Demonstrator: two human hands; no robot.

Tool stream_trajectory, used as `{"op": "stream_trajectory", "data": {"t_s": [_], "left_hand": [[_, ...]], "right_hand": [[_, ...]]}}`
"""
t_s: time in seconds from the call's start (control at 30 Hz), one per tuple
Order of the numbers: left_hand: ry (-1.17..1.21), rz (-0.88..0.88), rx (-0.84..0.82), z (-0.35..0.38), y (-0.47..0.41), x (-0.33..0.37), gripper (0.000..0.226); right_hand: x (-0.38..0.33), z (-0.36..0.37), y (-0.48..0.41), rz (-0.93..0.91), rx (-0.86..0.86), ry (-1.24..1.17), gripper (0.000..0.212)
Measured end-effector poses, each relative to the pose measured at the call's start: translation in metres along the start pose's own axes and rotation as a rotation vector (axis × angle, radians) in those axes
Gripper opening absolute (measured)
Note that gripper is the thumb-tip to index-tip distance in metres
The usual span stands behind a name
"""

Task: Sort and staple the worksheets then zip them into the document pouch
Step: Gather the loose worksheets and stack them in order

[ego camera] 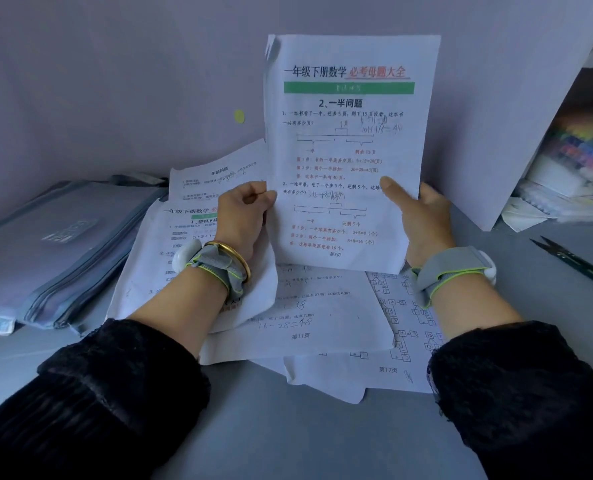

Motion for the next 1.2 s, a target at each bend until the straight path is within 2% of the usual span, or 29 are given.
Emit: {"op": "stream_trajectory", "data": {"t_s": [0.07,0.3,0.43,0.5,0.57,0.67,0.87,1.0,1.2], "left_hand": [[-0.002,-0.017,-0.005,0.0,0.001,-0.001,0.01],[-0.09,0.057,-0.046,-0.014,0.001,0.036,0.02],[-0.33,0.023,-0.124,-0.045,0.009,0.04,0.018],[-0.527,-0.007,-0.166,-0.058,0.015,0.033,0.02],[-0.695,-0.001,-0.139,-0.077,0.02,0.032,0.025],[-0.84,-0.016,-0.096,-0.104,0.023,0.03,0.033],[-1.144,-0.165,0.095,-0.133,0.025,0.02,0.042],[-1.157,-0.151,0.182,-0.137,0.021,0.018,0.052],[-0.97,-0.1,0.2,-0.14,0.019,0.018,0.072]], "right_hand": [[0.006,0.004,0.001,0.032,-0.036,0.077,0.006],[-0.001,-0.005,-0.004,-0.131,0.174,0.357,0.023],[-0.004,-0.007,-0.002,-0.137,0.199,0.412,0.026],[-0.005,-0.006,0.0,-0.13,0.165,0.393,0.024],[-0.002,0.0,0.005,-0.076,0.072,0.371,0.017],[0.006,0.015,0.018,0.023,-0.097,0.418,0.02],[0.018,0.03,0.027,0.099,-0.227,0.512,0.027],[0.021,0.032,0.027,0.091,-0.228,0.534,0.025],[0.024,0.032,0.025,0.069,-0.217,0.573,0.025]]}}
Point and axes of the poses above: each hand's wrist, its own y-axis away from the middle knuckle, its own z-axis out of the palm, x = y × z, the point moved 5 cm from there along -y, towards the middle knuckle, and after that the axes turned 2 degrees about z, right-handed, at the moved point
